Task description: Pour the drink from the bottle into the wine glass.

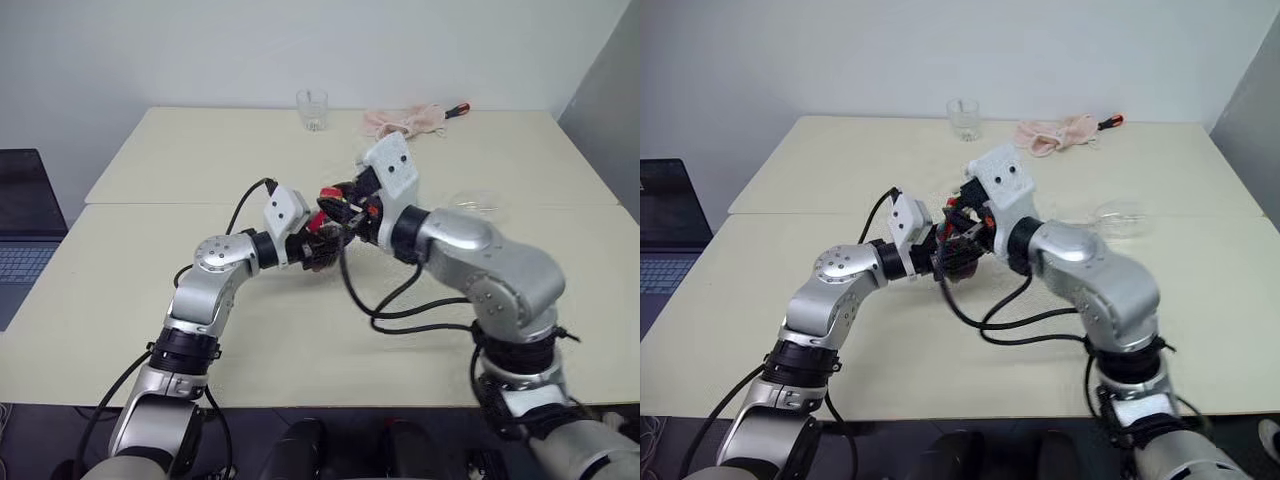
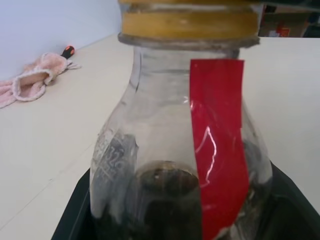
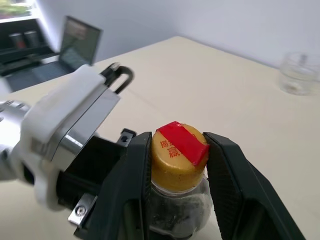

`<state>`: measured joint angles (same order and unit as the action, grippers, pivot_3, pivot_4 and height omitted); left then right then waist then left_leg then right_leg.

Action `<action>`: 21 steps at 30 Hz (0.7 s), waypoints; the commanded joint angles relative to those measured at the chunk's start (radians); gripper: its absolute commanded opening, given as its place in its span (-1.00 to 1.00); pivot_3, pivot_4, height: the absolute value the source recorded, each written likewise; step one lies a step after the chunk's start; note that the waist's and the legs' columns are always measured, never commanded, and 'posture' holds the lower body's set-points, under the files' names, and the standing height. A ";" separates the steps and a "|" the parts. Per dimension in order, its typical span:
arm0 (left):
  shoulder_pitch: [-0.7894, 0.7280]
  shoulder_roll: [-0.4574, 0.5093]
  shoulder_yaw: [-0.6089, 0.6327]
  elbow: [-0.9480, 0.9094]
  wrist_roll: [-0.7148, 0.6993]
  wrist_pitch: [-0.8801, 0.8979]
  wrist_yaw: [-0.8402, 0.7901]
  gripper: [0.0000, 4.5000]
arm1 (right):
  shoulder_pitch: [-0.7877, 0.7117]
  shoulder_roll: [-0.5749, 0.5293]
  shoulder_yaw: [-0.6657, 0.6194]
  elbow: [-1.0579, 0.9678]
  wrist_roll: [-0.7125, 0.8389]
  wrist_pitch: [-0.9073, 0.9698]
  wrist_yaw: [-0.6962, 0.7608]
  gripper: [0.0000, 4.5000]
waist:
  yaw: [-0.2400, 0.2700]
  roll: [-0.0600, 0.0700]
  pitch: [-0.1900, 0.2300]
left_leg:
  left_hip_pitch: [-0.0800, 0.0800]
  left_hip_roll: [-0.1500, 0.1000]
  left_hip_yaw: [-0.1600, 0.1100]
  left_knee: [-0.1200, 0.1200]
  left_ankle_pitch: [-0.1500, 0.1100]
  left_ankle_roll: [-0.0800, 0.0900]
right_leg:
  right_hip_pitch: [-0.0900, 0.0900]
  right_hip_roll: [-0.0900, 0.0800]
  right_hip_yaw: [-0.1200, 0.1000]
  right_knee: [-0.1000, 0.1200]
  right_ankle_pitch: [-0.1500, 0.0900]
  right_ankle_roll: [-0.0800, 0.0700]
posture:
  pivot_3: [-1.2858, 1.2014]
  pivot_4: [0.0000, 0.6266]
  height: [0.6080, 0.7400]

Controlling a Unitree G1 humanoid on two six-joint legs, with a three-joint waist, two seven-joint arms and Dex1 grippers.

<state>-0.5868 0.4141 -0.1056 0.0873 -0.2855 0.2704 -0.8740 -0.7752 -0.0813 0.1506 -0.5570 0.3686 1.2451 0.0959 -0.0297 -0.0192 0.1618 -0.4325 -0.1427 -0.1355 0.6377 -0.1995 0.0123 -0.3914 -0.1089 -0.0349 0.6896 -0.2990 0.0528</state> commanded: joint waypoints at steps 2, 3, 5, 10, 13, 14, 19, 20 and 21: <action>-0.009 0.000 0.026 0.018 0.002 -0.027 0.008 0.04 | -0.038 0.041 -0.093 -0.032 -0.155 0.026 -0.206 -0.45 | 0.000 0.000 0.000 | 0.000 0.000 0.000 0.000 0.000 0.000 | 0.000 0.000 0.000 0.000 0.000 0.000 | 0.03 -0.52 1.00; -0.014 -0.005 0.023 0.024 0.003 -0.030 0.010 0.03 | -0.038 0.042 -0.090 -0.028 -0.158 0.028 -0.210 -0.45 | 0.001 0.000 0.000 | 0.000 0.000 0.000 0.000 0.000 0.000 | 0.000 0.000 0.000 0.000 0.000 0.000 | 0.03 -0.52 1.00; -0.023 -0.011 0.020 0.031 0.002 -0.035 0.007 0.03 | -0.037 0.054 -0.087 -0.025 -0.152 0.034 -0.216 -0.45 | 0.001 0.000 0.000 | 0.000 -0.001 0.000 0.001 0.000 0.000 | 0.000 0.000 0.000 0.000 0.000 0.000 | 0.03 -0.52 1.00; -0.032 -0.014 0.017 0.036 -0.001 -0.038 0.002 0.02 | -0.034 0.043 -0.123 -0.016 -0.094 0.016 -0.159 -0.29 | -0.003 0.000 0.000 | 0.000 0.000 0.000 0.000 0.000 0.000 | 0.000 0.000 0.000 0.001 0.000 0.000 | 0.03 -0.52 1.00; -0.027 -0.012 0.019 0.029 -0.005 -0.035 -0.002 0.02 | -0.056 0.014 -0.179 0.006 -0.057 -0.006 -0.107 0.14 | -0.002 0.000 0.000 | 0.000 0.000 0.000 0.000 0.000 0.000 | 0.000 0.000 0.000 0.000 0.000 0.000 | 0.03 -0.52 1.00; -0.025 -0.012 0.019 0.026 -0.007 -0.034 -0.004 0.02 | -0.073 -0.001 -0.199 0.018 -0.039 -0.011 -0.081 0.29 | -0.002 0.000 0.000 | 0.000 0.000 0.000 0.000 0.000 0.000 | 0.000 0.001 0.000 0.001 0.000 0.000 | 0.03 -0.52 1.00; -0.023 -0.015 0.021 0.022 -0.017 -0.030 -0.016 -0.01 | -0.125 -0.182 -0.249 0.068 0.105 -0.094 0.196 1.00 | 0.002 0.000 0.000 | 0.000 -0.001 0.000 0.001 0.000 0.000 | 0.001 0.001 -0.001 -0.001 0.000 0.000 | 0.03 -0.52 1.00; -0.022 -0.015 0.021 0.021 -0.020 -0.029 -0.022 -0.01 | -0.128 -0.212 -0.269 0.086 0.145 -0.104 0.254 1.00 | 0.001 0.000 0.000 | 0.000 -0.001 0.000 0.000 0.000 0.000 | 0.001 0.001 -0.001 -0.002 0.000 0.000 | 0.03 -0.52 1.00; -0.019 -0.015 0.020 0.018 -0.022 -0.028 -0.030 -0.01 | -0.124 -0.255 -0.279 0.111 0.182 -0.124 0.334 1.00 | -0.001 0.000 0.000 | 0.000 -0.001 0.000 0.000 0.000 0.001 | 0.001 0.000 -0.001 -0.002 0.000 0.000 | 0.03 -0.52 1.00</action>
<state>-0.5896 0.3999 -0.1068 0.1386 -0.2825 0.2560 -0.8886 -0.8848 -0.3136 -0.1184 -0.4529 0.4763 1.1659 0.3099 -0.0305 -0.0190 0.1618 -0.4324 -0.1432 -0.1352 0.6373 -0.1998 0.0130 -0.3899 -0.1084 -0.0360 0.6878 -0.2990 0.0530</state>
